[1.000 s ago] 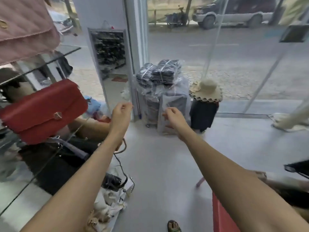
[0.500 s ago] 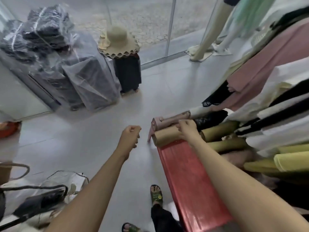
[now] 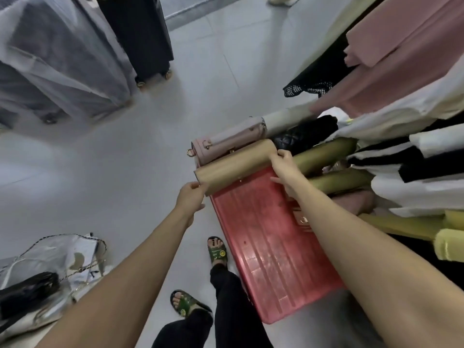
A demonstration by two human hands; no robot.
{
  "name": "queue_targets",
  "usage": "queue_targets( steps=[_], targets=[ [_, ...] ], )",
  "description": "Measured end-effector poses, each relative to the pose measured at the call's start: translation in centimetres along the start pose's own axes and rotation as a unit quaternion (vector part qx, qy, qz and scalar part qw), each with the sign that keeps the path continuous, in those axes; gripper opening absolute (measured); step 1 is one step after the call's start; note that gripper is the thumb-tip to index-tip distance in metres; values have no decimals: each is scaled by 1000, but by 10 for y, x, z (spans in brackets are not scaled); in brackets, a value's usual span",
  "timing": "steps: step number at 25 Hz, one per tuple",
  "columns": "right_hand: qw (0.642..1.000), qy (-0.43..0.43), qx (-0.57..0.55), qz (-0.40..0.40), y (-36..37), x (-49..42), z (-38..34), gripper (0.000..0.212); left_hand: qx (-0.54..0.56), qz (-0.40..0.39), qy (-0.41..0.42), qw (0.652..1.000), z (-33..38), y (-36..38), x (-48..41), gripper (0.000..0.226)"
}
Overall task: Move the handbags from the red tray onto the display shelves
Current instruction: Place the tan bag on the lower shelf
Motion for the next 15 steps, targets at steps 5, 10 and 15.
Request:
queue_targets(
  steps=[5,10,15],
  targets=[
    [998,-1,67,8,2,-35,-10,60,35,34,-13,999,-2,2,-29,20],
    [987,3,153,51,13,-43,-7,59,60,44,5,997,-12,-9,-30,16],
    [987,-9,132,95,34,-40,7,68,82,68,4,994,-28,-30,-20,22]
  ],
)
Point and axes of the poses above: each hand's wrist, its own x-axis away from the middle knuckle, its own y-axis out of the palm, z = x × y, the point moved 8 cm from there along -x, towards the middle knuckle, and after that the axes turned 15 degrees about -z, right-handed, at the moved point
